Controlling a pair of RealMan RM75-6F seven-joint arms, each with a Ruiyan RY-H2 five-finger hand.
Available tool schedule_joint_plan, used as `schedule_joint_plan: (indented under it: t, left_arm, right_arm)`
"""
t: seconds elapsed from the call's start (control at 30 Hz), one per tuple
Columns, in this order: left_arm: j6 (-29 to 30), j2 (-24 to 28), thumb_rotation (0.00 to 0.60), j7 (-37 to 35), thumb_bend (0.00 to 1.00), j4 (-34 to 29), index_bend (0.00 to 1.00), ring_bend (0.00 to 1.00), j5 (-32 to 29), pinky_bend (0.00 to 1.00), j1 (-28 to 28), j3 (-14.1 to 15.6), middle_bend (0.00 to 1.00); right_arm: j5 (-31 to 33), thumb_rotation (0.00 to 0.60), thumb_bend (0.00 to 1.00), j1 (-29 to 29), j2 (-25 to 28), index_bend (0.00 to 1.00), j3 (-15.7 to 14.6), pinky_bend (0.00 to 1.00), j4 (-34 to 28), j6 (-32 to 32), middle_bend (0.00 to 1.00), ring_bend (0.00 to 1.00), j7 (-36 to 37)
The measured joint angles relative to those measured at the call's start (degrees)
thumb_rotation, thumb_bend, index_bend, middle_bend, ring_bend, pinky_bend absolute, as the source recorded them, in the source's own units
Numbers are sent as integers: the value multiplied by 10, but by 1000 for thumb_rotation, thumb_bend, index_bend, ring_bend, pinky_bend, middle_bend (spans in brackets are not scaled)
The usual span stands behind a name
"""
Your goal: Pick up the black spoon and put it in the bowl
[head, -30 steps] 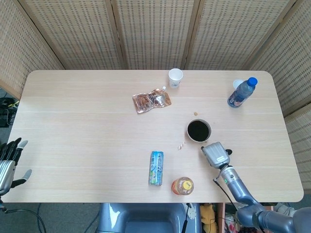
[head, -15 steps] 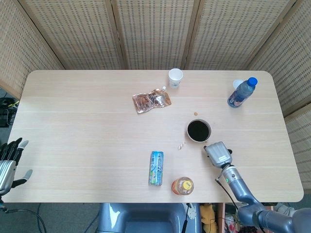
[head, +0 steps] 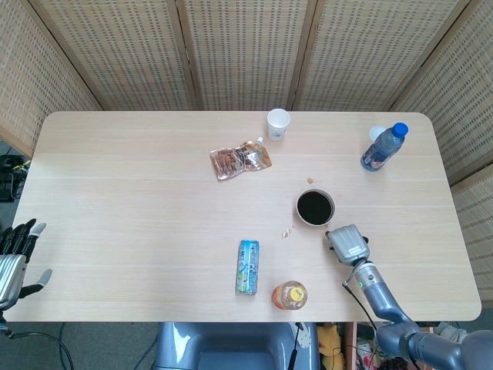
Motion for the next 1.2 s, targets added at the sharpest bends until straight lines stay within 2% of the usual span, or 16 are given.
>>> schedule_joint_plan:
  t: [0.67, 0.87, 1.2]
  left_arm:
    - [0, -1, 600, -3, 323, 3, 0, 0, 0, 0, 0, 1, 0]
    - [0, -1, 600, -4, 324, 4, 0, 0, 0, 0, 1, 1, 0]
    - [1, -2, 600, -6, 322, 7, 0, 0, 1, 0, 2, 1, 0]
  right_arm:
    - [5, 600, 516, -4, -7, 574, 2, 1000, 14, -10, 979, 1000, -1]
    - [11, 600, 636, -7, -8, 615, 2, 1000, 16, -15, 983, 1000, -1]
    - [13, 600, 767, -13, 0, 649, 7, 1000, 4, -10, 987, 1000, 12]
